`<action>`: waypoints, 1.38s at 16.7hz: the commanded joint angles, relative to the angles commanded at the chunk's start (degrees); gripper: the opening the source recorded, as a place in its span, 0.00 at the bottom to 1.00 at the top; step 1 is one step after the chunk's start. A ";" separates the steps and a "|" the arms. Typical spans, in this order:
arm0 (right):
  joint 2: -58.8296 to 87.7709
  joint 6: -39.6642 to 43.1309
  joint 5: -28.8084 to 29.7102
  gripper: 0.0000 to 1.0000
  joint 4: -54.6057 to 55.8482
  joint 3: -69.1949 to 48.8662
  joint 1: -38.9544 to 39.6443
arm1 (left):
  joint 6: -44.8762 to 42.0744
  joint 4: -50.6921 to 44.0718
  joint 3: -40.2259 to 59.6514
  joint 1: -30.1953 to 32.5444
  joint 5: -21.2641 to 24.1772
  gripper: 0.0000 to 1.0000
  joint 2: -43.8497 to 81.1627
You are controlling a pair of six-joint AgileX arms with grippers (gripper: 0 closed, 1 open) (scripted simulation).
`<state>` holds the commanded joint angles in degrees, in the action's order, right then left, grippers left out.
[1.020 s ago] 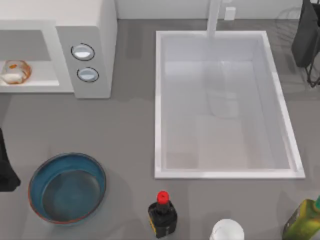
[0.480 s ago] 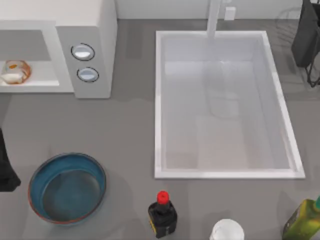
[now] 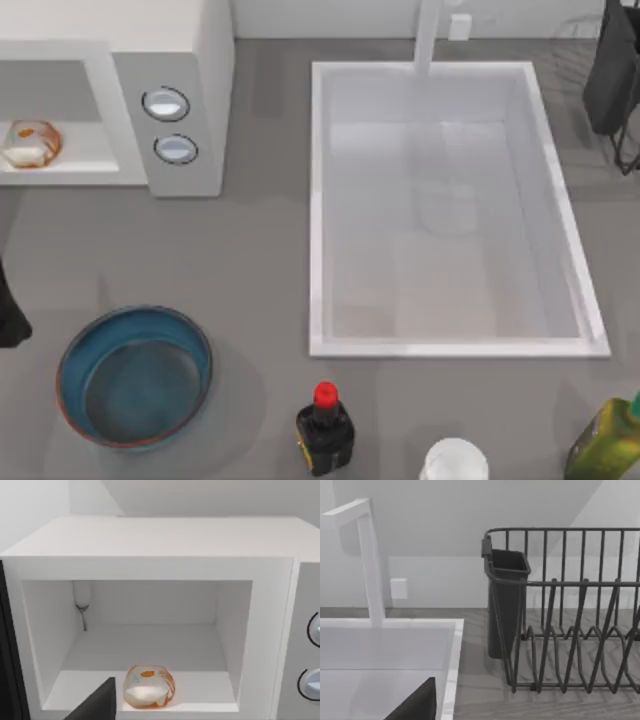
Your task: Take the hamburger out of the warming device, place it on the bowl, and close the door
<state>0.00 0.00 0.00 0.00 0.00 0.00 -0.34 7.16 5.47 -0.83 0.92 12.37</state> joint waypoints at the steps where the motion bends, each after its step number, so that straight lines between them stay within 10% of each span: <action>1: 0.00 0.00 0.00 1.00 0.00 0.00 0.00 | -0.11 2.20 1.68 -0.23 0.28 1.00 4.15; 23: 0.00 0.00 0.00 1.00 0.00 0.00 0.00 | -3.18 59.67 45.53 -5.69 7.94 1.00 125.48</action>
<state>0.00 0.00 0.00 0.00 0.00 0.00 -3.53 66.83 51.00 -6.52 8.86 137.85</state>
